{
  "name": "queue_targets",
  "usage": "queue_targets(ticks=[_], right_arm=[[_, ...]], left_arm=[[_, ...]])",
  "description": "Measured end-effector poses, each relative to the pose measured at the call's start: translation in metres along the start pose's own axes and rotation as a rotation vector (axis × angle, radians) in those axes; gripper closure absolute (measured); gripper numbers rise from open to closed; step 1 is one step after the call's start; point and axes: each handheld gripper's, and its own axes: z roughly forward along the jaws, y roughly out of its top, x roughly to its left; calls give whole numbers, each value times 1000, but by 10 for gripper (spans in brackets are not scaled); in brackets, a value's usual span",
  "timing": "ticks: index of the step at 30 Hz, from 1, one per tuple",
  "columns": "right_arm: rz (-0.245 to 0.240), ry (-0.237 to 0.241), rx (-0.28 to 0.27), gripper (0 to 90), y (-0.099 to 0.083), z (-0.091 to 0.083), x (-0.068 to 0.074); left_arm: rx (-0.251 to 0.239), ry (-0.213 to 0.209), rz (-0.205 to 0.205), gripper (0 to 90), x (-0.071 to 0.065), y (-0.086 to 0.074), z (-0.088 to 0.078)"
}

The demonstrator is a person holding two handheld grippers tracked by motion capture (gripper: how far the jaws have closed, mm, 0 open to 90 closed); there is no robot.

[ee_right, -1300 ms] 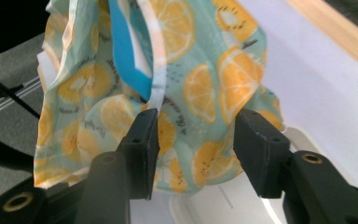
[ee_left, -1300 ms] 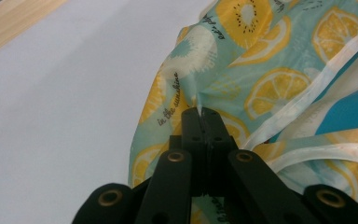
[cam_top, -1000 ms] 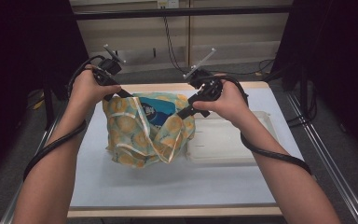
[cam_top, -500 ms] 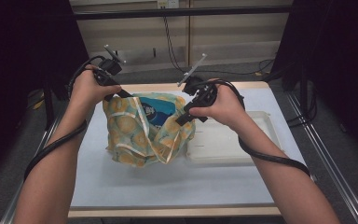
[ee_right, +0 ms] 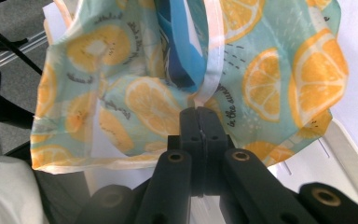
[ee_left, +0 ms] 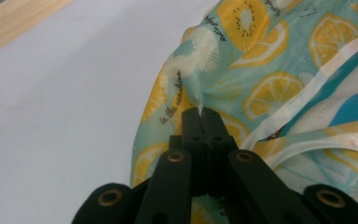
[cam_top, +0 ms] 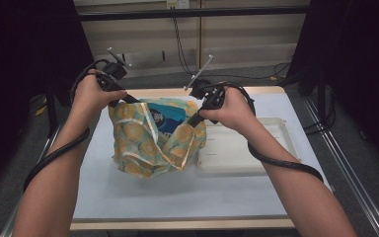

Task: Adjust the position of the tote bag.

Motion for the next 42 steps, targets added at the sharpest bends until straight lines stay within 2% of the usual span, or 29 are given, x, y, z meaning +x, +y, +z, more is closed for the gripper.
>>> queue_targets(ticks=[2,4,6,11,12,14,16,18,20,23,24,27,28,31,38,42], right_arm=[[-2,-1,-4,900,1,-5,1],[-3,-1,-5,900,3,-10,1],[1,-2,-9,900,4,-14,1],[0,12,-21,900,5,-13,1],[2,23,-16,873,4,-11,2],[4,10,-6,728,4,-6,3],[5,8,16,723,3,0,4],[10,1,21,671,3,4,3],[3,-10,35,649,2,8,2],[19,-10,43,642,0,13,-1],[27,-6,45,657,-1,15,-2],[23,0,55,795,-2,18,-4],[23,0,55,823,-1,18,-3],[3,-7,62,900,-1,17,-2],[5,-9,89,900,0,11,0],[15,5,62,900,2,0,3]], left_arm=[[-9,3,-1,898,0,0,-2],[-34,7,-29,899,-2,-1,-3],[-19,3,0,899,1,0,-6],[-9,-4,3,898,0,-2,-3],[-8,-3,1,898,0,-3,-2],[-11,-6,-2,896,1,-4,0],[-7,-9,-2,896,1,-4,0],[-9,-8,-2,895,1,-4,0],[-27,-10,-28,896,0,-4,1],[-26,-9,-28,896,0,-5,1],[-29,-10,-26,896,0,-4,1],[-34,-9,-29,896,-1,-5,1],[-17,-9,-6,896,1,-5,0],[-15,-10,-3,896,1,-5,0],[-27,-6,-1,897,1,-5,0],[-44,-6,-11,897,1,-6,-2]])
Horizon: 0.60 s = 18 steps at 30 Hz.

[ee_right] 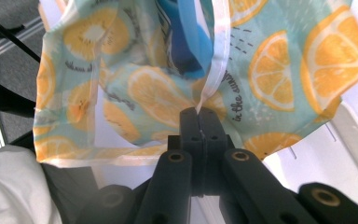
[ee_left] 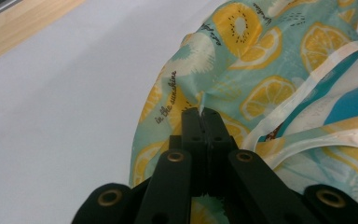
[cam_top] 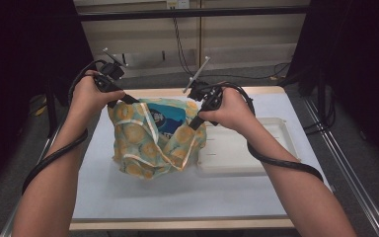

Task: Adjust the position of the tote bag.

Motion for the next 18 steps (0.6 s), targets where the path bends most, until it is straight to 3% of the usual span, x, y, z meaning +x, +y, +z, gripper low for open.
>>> queue_targets(ticks=[9,10,14,16,17,18], right_arm=[[33,12,-95,900,11,-41,-1],[35,8,-100,900,13,-45,-3],[45,-9,-112,900,24,-55,-4],[53,3,-129,900,27,-57,-5],[51,2,-141,900,29,-58,-5],[59,2,-146,900,31,-58,-5]], left_arm=[[-56,4,-33,900,5,4,-8],[-49,3,-23,900,6,4,-7],[-44,-7,-49,900,6,2,-1],[-28,-10,-28,898,7,1,-1],[-38,-13,-40,891,6,0,0],[-23,-13,-20,879,6,0,-2]])
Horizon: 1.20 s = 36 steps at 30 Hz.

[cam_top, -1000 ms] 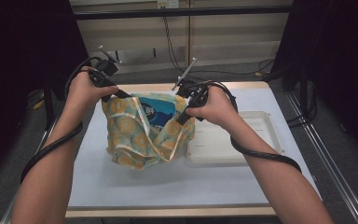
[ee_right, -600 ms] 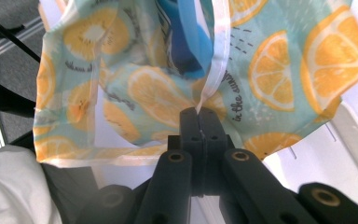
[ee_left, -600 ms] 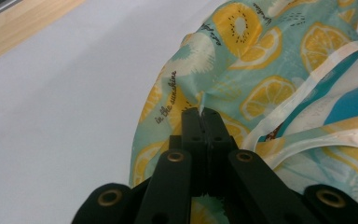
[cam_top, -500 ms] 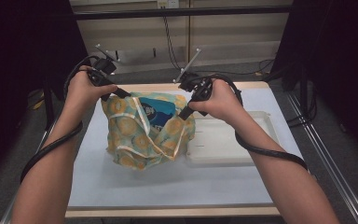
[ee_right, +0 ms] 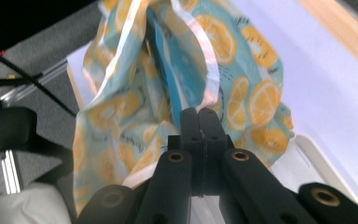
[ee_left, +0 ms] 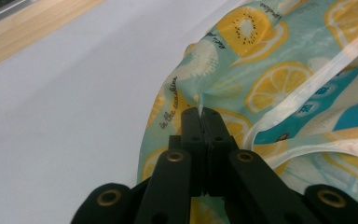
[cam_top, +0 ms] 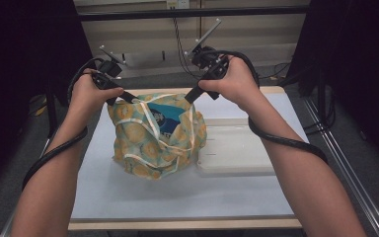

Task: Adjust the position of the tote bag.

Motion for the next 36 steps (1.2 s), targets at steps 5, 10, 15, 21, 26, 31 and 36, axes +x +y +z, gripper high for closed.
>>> queue_targets(ticks=[5,10,15,21,26,31,36], right_arm=[[1,-8,6,900,5,5,0],[11,-10,19,900,4,13,0],[5,-8,27,900,2,17,0],[3,-5,29,900,0,19,0],[7,-1,26,900,-2,20,-1],[23,-3,23,900,-4,20,-2],[23,1,18,900,-4,21,-2]], left_arm=[[-21,8,28,734,-6,-1,-9],[-52,24,72,504,-13,-2,-22],[-82,29,115,365,-23,-1,-32],[-53,50,150,274,-34,-1,-38],[-6,57,244,269,-44,-3,-38],[39,-10,293,447,-49,-6,-28],[80,-18,296,723,-47,-4,-17]])
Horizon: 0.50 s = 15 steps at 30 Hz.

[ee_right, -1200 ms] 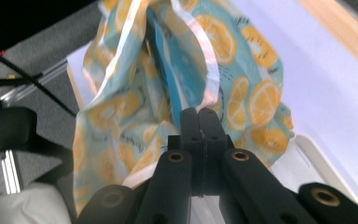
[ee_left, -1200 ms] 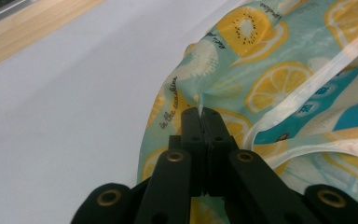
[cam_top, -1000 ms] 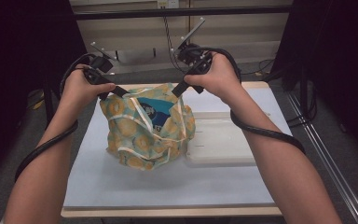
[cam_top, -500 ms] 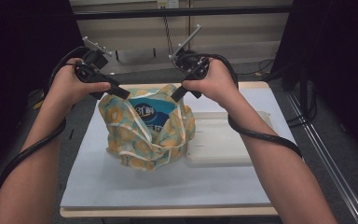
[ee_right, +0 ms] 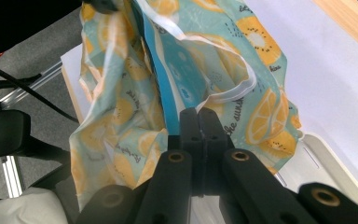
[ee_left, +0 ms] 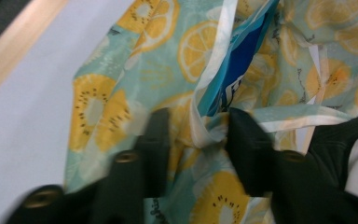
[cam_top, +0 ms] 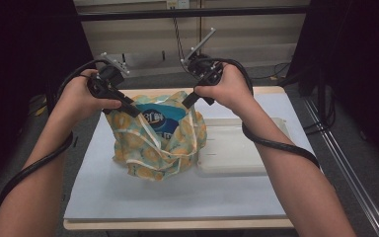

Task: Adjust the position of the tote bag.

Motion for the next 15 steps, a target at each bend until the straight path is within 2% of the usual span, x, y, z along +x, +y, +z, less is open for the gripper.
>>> queue_targets(ticks=[1,2,3,4,5,6,8,10,13,15], right_arm=[[-1,-1,-1,900,0,0,0],[4,-1,-2,900,0,0,0],[-8,-3,2,900,-1,0,-2],[1,-2,2,900,-1,-1,-2],[-3,0,1,900,-1,-1,-3],[-2,0,0,900,-2,-2,-3],[8,-2,-5,900,-2,-4,-5],[12,6,-8,900,-3,-5,-6],[17,5,-14,900,-4,-7,-8],[20,6,-18,900,-5,-8,-8]], left_arm=[[15,3,4,774,1,1,-2],[8,-9,0,795,2,1,-3],[-21,-13,-34,820,1,1,-4],[-6,-16,-28,835,3,2,-8],[-9,-18,-44,838,3,2,-11],[-51,-19,-87,840,2,1,-14],[-60,-22,-91,868,4,0,-24],[-93,-17,-121,882,5,-1,-33],[-121,3,-145,884,9,-1,-40],[-166,14,-163,886,14,-2,-43]])
